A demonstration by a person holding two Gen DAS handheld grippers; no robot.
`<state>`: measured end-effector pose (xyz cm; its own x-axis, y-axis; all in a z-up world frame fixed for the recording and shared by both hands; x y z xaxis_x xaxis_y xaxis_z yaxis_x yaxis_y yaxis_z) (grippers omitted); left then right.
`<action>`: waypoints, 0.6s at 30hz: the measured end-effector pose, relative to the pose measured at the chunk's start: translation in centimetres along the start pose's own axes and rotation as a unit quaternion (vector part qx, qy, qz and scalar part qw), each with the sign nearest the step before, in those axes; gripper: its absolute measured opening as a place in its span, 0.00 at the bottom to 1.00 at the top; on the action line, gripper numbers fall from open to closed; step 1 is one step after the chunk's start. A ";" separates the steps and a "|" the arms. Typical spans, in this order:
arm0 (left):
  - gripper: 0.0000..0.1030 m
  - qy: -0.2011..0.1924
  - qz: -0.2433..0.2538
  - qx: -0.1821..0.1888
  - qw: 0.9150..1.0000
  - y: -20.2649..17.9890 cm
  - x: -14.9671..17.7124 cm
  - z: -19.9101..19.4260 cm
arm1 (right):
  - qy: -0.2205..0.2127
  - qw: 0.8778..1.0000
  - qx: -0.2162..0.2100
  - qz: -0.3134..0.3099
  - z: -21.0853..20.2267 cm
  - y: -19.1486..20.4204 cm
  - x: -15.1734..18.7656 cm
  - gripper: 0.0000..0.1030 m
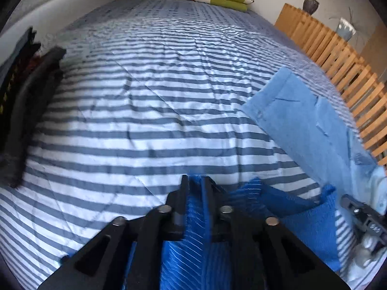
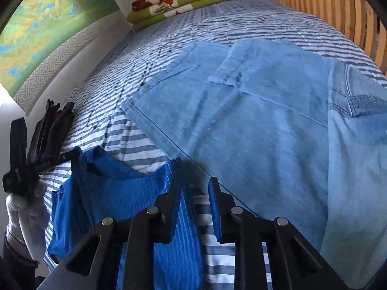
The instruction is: Fold small clothes
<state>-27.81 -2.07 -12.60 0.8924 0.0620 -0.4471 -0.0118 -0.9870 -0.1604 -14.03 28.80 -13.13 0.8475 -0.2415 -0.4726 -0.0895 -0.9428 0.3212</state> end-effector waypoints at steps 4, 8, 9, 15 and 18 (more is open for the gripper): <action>0.44 -0.003 -0.004 -0.003 1.000 1.6 0.8 -3.2 | 0.006 1.000 -0.007 -0.014 -1.2 -0.2 0.9 0.20; 0.53 -0.020 0.007 -0.002 1.000 5.4 4.1 -9.5 | 0.014 0.999 -0.024 -0.028 -3.2 -0.6 3.4 0.21; 0.56 -0.018 0.005 0.000 1.000 6.5 5.7 -11.0 | 0.018 0.999 -0.029 -0.026 -3.9 -0.9 4.6 0.22; 0.57 0.013 -0.020 0.002 1.000 11.7 17.1 -16.9 | 0.037 0.997 -0.063 -0.017 -6.2 -1.3 10.4 0.23; 0.57 0.034 -0.012 -0.003 0.999 12.2 21.7 -17.2 | 0.040 0.996 -0.077 -0.003 -6.8 -1.2 12.6 0.23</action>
<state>-0.84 -15.28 -9.06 0.9208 0.0761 -0.3826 0.0130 -0.9862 -0.1648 0.35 28.49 -13.90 0.8874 -0.2112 -0.4097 -0.0088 -0.8964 0.4431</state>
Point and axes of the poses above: each gripper's, at about its wrist camera, not at the fingertips, and z roughly the way its jaws point, y to its left, x to its underside, the point moved 2 cm from there along z, roughly the way its jaws point, and after that the axes turned 3 degrees about -z, right-handed, at the moved point
